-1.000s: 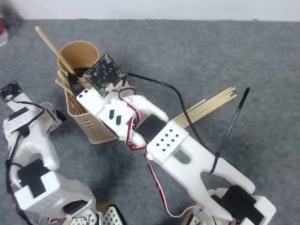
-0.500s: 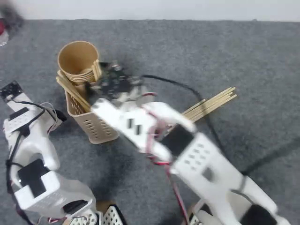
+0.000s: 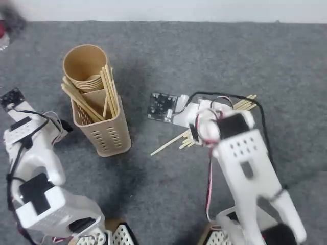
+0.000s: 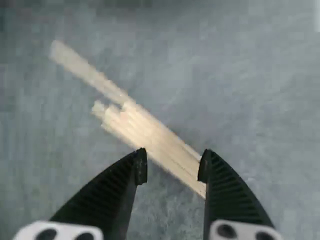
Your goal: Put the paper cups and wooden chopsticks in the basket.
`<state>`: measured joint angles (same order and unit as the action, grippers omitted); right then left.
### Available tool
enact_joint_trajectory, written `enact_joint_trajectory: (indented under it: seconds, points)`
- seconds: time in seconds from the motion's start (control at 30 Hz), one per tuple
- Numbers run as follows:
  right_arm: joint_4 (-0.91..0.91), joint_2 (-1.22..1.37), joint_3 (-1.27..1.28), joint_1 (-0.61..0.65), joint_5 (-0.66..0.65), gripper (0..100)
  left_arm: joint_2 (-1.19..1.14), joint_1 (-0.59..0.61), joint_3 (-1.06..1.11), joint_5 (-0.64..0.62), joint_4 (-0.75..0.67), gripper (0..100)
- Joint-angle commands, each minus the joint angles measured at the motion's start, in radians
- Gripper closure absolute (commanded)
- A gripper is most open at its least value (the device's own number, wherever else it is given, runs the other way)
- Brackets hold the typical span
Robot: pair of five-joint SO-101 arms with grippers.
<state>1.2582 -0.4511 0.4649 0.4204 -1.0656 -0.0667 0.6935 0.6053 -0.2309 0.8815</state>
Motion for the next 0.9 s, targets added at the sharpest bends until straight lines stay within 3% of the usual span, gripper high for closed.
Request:
enact_joint_trajectory:
  seconds: [0.0, 0.27, 0.6, 0.67, 0.77, 0.87]
  points:
    - [-0.018, 0.186, -0.031, -0.062, -0.117, 82.6, 0.032, 0.000, -0.012, 0.006, 0.002, 74]
    - [-0.068, 0.631, -0.233, -0.125, -0.222, 82.6, 0.032, 0.000, -0.012, 0.006, 0.000, 74]
    - [-0.067, 0.908, -0.471, -0.140, -0.270, 82.7, 0.032, 0.000, -0.012, 0.006, 0.000, 74]
    - [-0.059, 0.932, -0.476, -0.143, -0.290, 85.7, 0.032, 0.000, -0.012, 0.006, -0.002, 74]
    - [-0.018, 0.937, -0.500, -0.151, -0.292, 98.6, 0.032, 0.000, -0.012, 0.006, -0.002, 74]
    - [0.048, 0.938, -0.500, -0.156, -0.342, 96.3, 0.032, 0.000, -0.012, 0.006, -0.002, 74]
